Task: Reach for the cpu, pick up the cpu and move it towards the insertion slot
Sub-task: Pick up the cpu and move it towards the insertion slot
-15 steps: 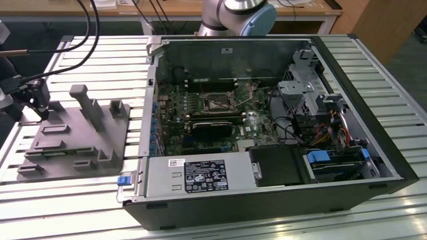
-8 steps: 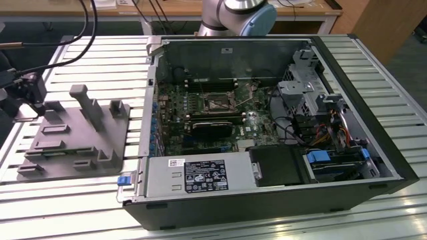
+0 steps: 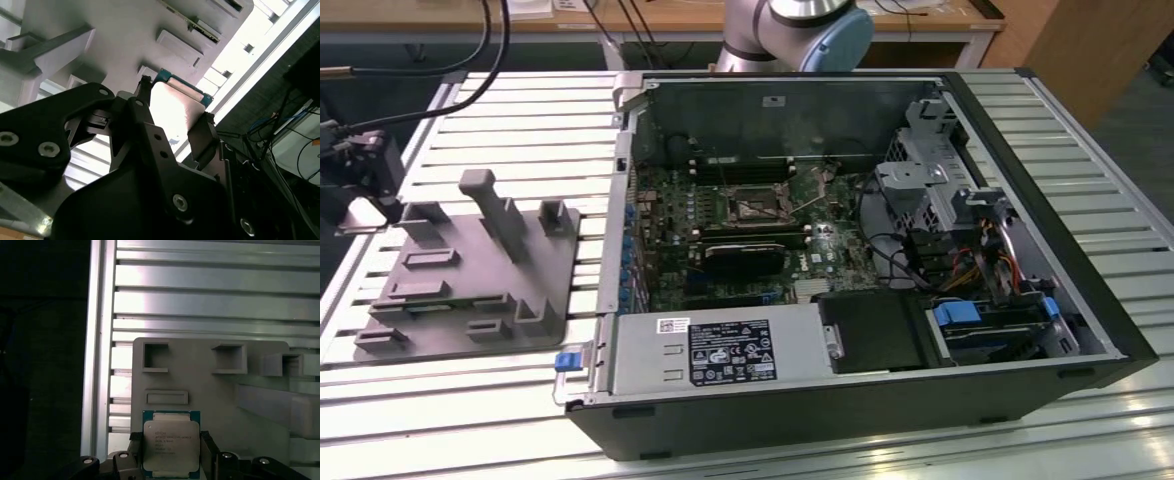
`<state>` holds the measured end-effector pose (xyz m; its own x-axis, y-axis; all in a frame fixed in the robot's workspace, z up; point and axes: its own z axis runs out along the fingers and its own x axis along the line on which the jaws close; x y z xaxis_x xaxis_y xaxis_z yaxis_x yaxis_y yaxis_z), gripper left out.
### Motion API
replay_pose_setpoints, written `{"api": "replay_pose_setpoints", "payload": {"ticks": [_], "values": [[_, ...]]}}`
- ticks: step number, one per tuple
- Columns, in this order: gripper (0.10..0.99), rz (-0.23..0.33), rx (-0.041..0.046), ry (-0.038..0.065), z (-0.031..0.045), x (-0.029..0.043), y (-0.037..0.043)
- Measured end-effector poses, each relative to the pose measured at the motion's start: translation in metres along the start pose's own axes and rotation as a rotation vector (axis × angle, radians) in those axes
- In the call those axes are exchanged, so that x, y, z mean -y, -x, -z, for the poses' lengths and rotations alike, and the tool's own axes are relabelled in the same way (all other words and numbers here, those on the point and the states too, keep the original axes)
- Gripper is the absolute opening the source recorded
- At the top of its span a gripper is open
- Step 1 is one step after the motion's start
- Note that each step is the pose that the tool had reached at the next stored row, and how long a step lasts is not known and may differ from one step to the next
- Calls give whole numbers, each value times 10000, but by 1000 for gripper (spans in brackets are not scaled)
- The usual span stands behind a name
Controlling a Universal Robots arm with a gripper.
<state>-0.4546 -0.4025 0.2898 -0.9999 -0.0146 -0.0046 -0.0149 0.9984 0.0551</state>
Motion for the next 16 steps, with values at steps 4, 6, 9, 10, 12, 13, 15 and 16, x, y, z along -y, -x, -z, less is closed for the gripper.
{"api": "replay_pose_setpoints", "payload": {"ticks": [4,6,9,10,12,13,15,16], "values": [[541,0,0,1,76,-4,0],[541,0,-1,0,114,-6,0],[541,0,-2,0,174,-10,1],[541,0,-1,0,194,-11,1],[541,0,1,1,234,-13,1],[541,0,0,1,254,-14,1],[541,0,0,0,297,-17,1],[541,0,-1,0,317,-18,1]]}}
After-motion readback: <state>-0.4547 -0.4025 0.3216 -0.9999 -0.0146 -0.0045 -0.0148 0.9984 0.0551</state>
